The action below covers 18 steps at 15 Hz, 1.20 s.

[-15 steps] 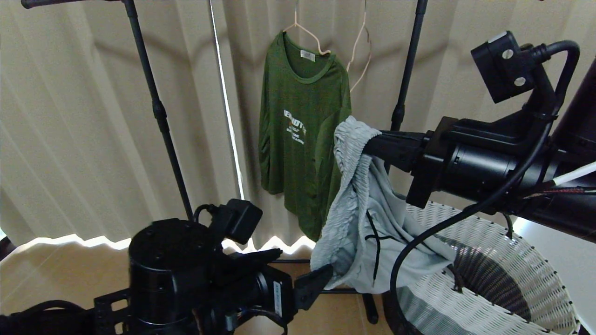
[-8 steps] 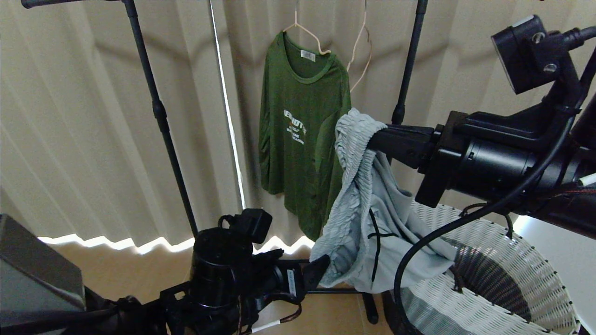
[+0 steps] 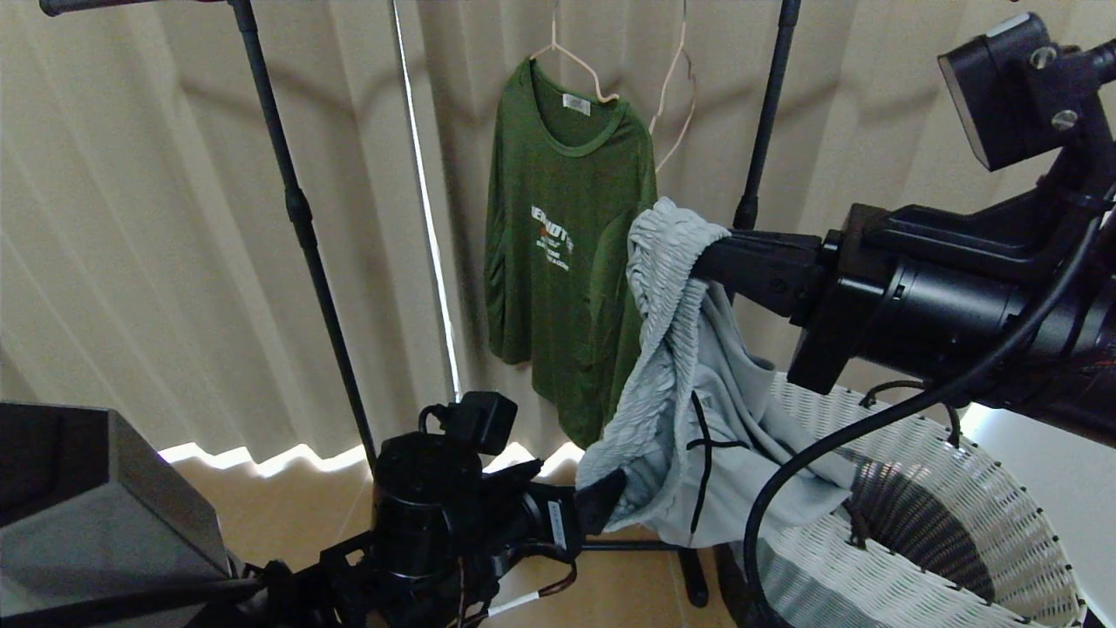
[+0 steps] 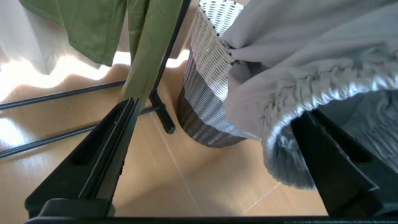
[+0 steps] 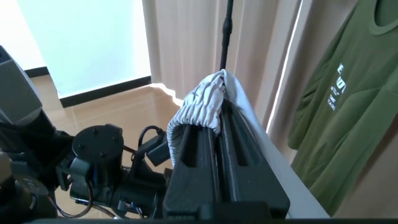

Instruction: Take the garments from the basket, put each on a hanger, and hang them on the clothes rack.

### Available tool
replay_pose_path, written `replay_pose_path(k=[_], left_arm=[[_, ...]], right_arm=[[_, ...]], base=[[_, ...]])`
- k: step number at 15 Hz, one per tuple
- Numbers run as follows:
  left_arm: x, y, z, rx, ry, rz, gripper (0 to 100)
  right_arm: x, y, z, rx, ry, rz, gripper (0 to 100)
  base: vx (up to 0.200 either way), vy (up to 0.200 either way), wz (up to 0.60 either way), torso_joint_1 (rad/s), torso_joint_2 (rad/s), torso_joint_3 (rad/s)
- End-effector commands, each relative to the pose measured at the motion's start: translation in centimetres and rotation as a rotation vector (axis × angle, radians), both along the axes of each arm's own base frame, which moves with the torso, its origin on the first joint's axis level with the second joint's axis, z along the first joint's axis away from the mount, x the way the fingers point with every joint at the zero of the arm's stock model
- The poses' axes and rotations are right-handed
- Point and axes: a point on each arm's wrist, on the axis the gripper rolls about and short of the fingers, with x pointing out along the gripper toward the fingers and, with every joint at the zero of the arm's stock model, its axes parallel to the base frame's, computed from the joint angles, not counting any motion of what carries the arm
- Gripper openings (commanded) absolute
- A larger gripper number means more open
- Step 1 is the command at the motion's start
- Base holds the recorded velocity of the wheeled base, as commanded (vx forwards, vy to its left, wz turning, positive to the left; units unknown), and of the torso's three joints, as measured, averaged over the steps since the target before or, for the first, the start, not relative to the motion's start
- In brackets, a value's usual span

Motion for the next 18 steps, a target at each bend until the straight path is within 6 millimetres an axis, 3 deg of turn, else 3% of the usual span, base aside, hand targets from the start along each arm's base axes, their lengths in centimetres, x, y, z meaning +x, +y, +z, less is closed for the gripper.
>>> replay_pose_path(k=[1, 6, 8, 9, 12, 13, 14, 16, 18], left_arm=[[-0.1, 0.1, -0.2, 0.007, 0.005, 0.0, 0], [-0.5, 1.0, -0.4, 0.029, -0.04, 0.004, 0], [-0.1, 3.7, -0.5, 0.105, -0.16, 0.034, 0], [0.7, 5.3, 0.6, 0.13, -0.217, 0.084, 0], [1.0, 9.0, 5.9, 0.133, -0.315, 0.181, 0], [0.7, 10.6, 9.5, 0.108, -0.35, 0.207, 0], [0.6, 11.3, 11.2, 0.098, -0.365, 0.211, 0], [-1.2, 13.8, 17.8, 0.065, -0.414, 0.188, 0], [-2.8, 15.0, 22.3, 0.032, -0.476, 0.159, 0]], right_arm=[[-0.1, -0.1, 0.1, 0.002, -0.003, 0.001, 0], [0.6, -0.6, -0.1, -0.005, 0.003, -0.036, 0], [2.1, -1.7, -0.7, -0.025, 0.016, -0.11, 0], [2.9, -2.2, -0.9, -0.035, 0.015, -0.144, 0], [4.2, -2.8, -1.6, -0.083, -0.006, -0.189, 0], [4.3, -2.8, -1.6, -0.089, -0.018, -0.191, 0], [4.3, -2.8, -1.5, -0.088, -0.019, -0.19, 0], [4.4, -2.7, -0.7, -0.049, -0.066, -0.191, 0], [4.5, -2.6, 0.4, 0.003, -0.133, -0.192, 0]], base=[[0.0, 0.0, 0.0, 0.0, 0.0, 0.0], [0.0, 0.0, 0.0, 0.0, 0.0, 0.0], [0.0, 0.0, 0.0, 0.0, 0.0, 0.0], [0.0, 0.0, 0.0, 0.0, 0.0, 0.0], [0.0, 0.0, 0.0, 0.0, 0.0, 0.0], [0.0, 0.0, 0.0, 0.0, 0.0, 0.0], [0.0, 0.0, 0.0, 0.0, 0.0, 0.0], [0.0, 0.0, 0.0, 0.0, 0.0, 0.0], [0.0, 0.0, 0.0, 0.0, 0.0, 0.0]])
